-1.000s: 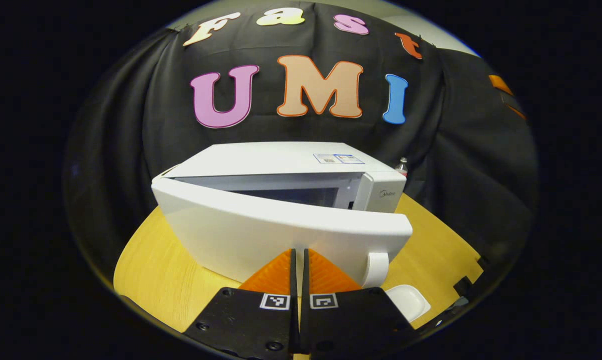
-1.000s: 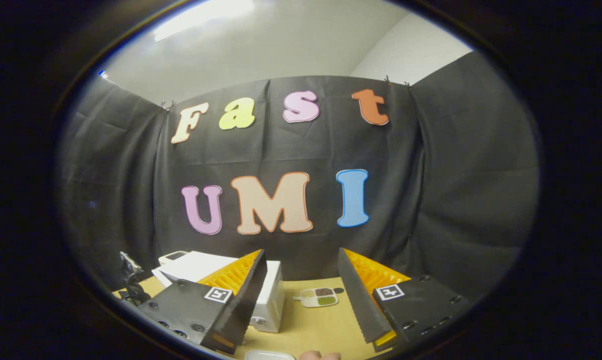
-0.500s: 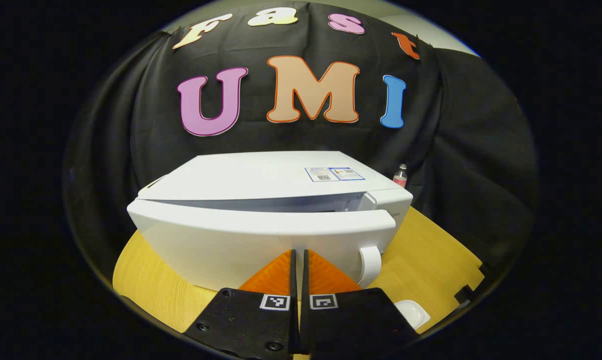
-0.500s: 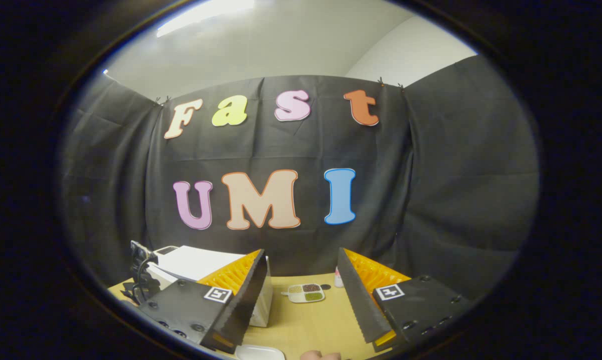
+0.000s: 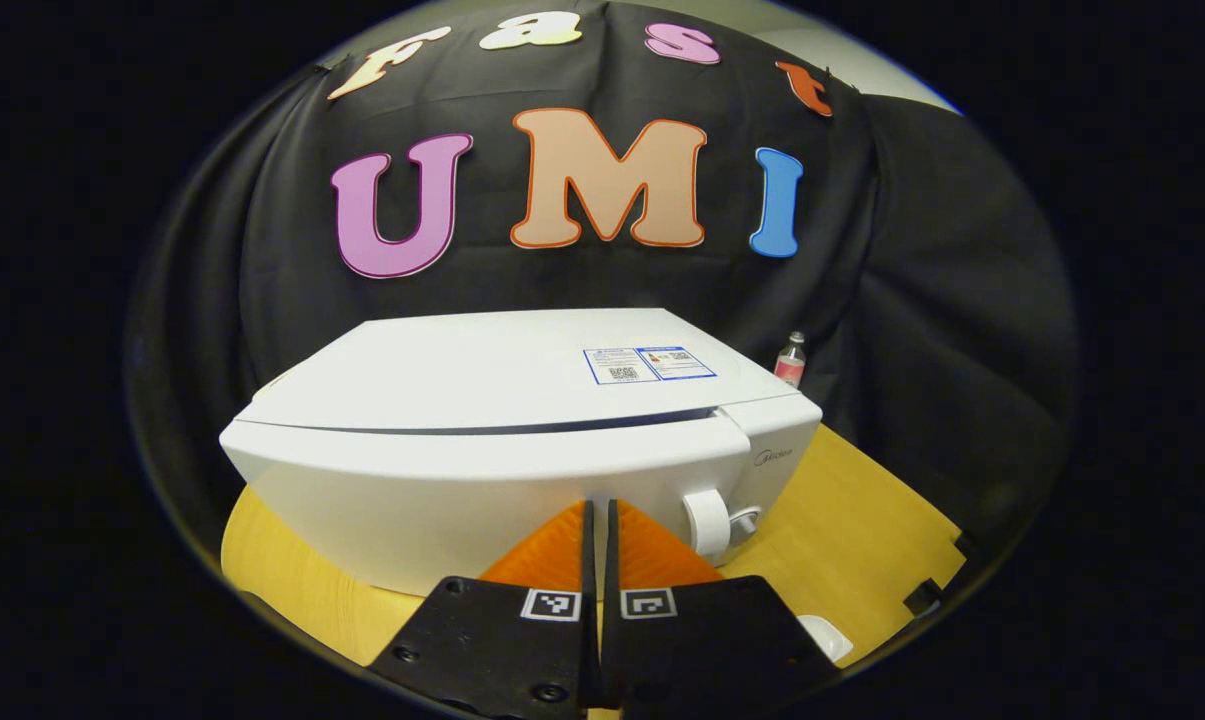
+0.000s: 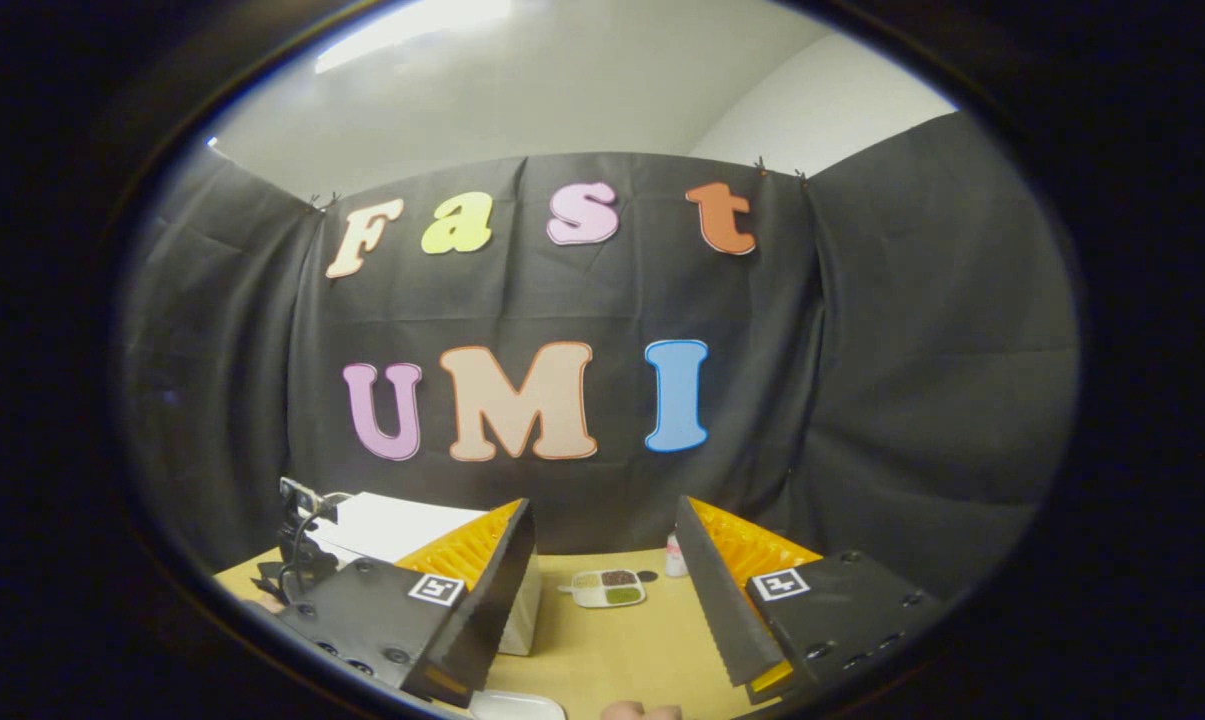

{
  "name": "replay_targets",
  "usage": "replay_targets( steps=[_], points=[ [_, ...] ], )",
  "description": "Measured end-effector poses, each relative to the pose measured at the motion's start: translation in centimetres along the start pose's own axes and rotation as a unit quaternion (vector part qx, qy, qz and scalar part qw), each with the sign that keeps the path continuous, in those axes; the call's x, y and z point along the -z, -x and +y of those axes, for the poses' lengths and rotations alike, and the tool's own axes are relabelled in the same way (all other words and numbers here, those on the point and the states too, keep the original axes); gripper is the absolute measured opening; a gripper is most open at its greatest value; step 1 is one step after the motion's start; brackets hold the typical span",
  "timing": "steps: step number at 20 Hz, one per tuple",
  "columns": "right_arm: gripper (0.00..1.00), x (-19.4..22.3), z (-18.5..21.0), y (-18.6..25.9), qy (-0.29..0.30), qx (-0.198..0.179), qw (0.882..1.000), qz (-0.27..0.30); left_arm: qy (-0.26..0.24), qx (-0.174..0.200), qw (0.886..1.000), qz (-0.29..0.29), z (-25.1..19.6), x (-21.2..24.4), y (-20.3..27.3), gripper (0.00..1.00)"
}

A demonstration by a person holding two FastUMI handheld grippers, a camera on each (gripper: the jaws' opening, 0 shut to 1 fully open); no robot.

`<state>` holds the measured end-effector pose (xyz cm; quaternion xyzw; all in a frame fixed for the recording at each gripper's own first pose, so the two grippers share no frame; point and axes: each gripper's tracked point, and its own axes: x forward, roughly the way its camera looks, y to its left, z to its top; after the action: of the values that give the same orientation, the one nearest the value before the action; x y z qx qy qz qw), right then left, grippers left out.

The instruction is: Open the microwave oven with the left hand, put the food in, and close the microwave oven.

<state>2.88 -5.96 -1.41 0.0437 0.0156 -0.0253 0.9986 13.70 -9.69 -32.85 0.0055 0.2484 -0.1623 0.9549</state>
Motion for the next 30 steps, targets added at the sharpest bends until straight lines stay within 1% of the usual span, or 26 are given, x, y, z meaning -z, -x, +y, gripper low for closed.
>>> replay_targets(
  steps=[1,3,8,11,12,13,14,16,19,23,27,30],
  points=[
    [0.84,0.0,0.0,-0.1,0.000,-0.001,1.000,0.000,0.001,-0.002,1.000,-0.004,0.0,-0.3,-0.1,0.00],
    [0.84,-0.1,0.2,-0.1,-0.002,-0.003,1.000,0.000,0.012,0.011,1.000,0.000,-0.7,-0.1,-0.4,0.00],
    [0.84,0.1,0.5,0.0,-0.003,-0.007,1.000,0.002,0.011,0.028,1.000,0.001,-1.7,0.0,-1.0,0.00],
    [0.84,-0.1,0.4,0.4,-0.002,-0.006,1.000,0.001,0.014,0.047,0.999,0.004,-2.6,-0.1,-1.5,0.01],
    [0.84,-0.1,0.3,0.5,-0.002,-0.006,1.000,0.000,0.010,0.047,0.999,0.002,-2.7,-0.2,-1.6,0.01],
    [0.84,-0.2,0.3,0.7,-0.003,-0.006,1.000,0.000,-0.002,0.035,0.999,-0.007,-2.2,-0.8,-2.1,0.01],
    [0.84,-0.2,0.3,0.9,-0.004,-0.007,1.000,0.001,0.011,0.051,0.999,-0.005,-3.1,-0.7,-2.2,0.01],
    [0.84,-0.5,0.0,1.3,-0.001,-0.005,1.000,-0.003,0.004,0.041,0.999,0.002,-2.8,-0.6,-1.9,0.01],
    [0.84,-0.6,-0.2,1.8,-0.001,-0.003,1.000,-0.003,-0.020,0.021,0.999,-0.019,-2.3,-2.0,-1.2,0.01],
    [0.84,-0.9,-0.3,1.8,-0.005,-0.003,1.000,-0.007,-0.022,0.017,0.998,-0.049,-2.3,-4.3,1.3,0.00],
    [0.84,-1.2,0.5,1.5,-0.013,-0.012,1.000,-0.012,-0.028,0.020,0.995,-0.098,-2.4,-7.9,5.8,0.01],
    [0.84,-0.9,1.5,1.3,-0.018,-0.025,0.999,-0.011,-0.030,0.014,0.990,-0.134,-1.7,-11.3,9.8,0.02]
  ],
)
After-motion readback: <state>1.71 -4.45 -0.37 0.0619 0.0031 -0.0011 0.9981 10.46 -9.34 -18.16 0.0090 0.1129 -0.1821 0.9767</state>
